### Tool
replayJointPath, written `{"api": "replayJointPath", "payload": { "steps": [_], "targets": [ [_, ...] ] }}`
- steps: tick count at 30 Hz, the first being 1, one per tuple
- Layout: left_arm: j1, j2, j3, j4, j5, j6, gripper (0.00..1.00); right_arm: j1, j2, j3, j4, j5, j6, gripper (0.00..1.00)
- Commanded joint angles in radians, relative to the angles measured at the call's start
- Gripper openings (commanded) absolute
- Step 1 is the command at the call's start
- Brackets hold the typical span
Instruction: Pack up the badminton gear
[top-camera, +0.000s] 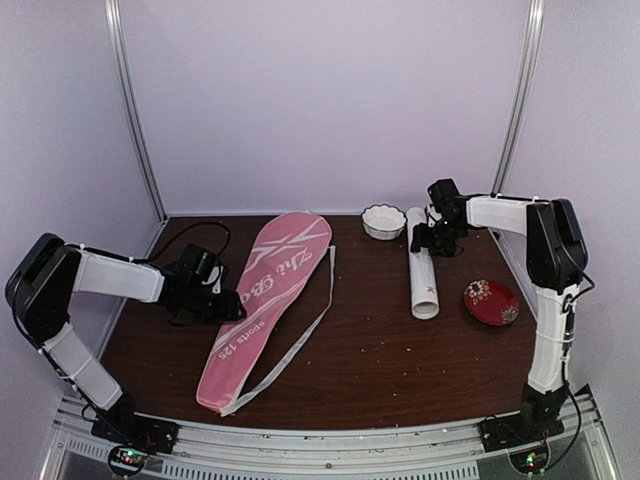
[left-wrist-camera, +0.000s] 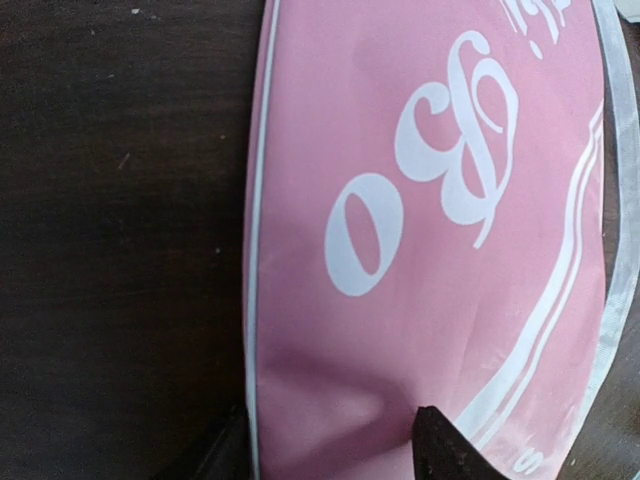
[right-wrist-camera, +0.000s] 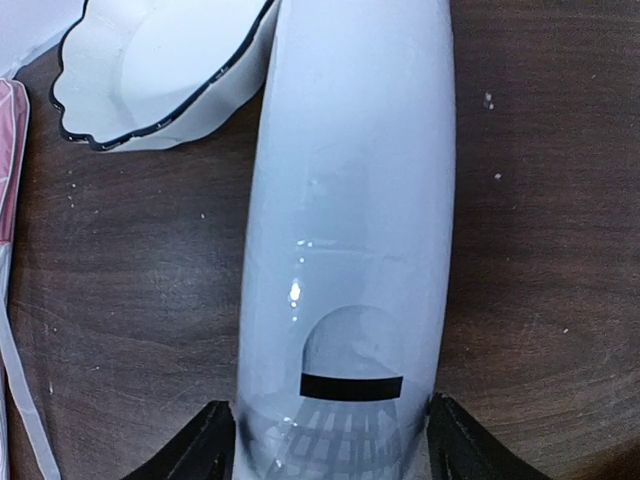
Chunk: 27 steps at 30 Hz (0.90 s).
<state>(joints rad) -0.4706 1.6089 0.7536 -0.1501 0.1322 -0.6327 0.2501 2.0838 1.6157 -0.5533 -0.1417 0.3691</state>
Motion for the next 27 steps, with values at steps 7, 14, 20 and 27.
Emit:
{"api": "replayJointPath", "payload": {
  "steps": [7, 14, 20, 27],
  "targets": [
    [-0.147, 0.059, -0.046, 0.124, 0.096, -0.214, 0.54, -0.006, 0.013, -0.043, 0.006, -0.094, 0.019, 0.60],
    [-0.177, 0.048, -0.039, 0.174, 0.074, -0.307, 0.53, -0.007, -0.090, -0.245, 0.106, -0.146, 0.052, 0.48],
    [-0.178, 0.052, -0.003, 0.153, 0.046, -0.301, 0.54, -0.003, -0.195, -0.441, 0.187, -0.205, 0.073, 0.41],
    [-0.177, 0.061, 0.034, 0.111, 0.009, -0.291, 0.58, 0.029, -0.365, -0.663, 0.242, -0.252, 0.079, 0.41]
  ]
}}
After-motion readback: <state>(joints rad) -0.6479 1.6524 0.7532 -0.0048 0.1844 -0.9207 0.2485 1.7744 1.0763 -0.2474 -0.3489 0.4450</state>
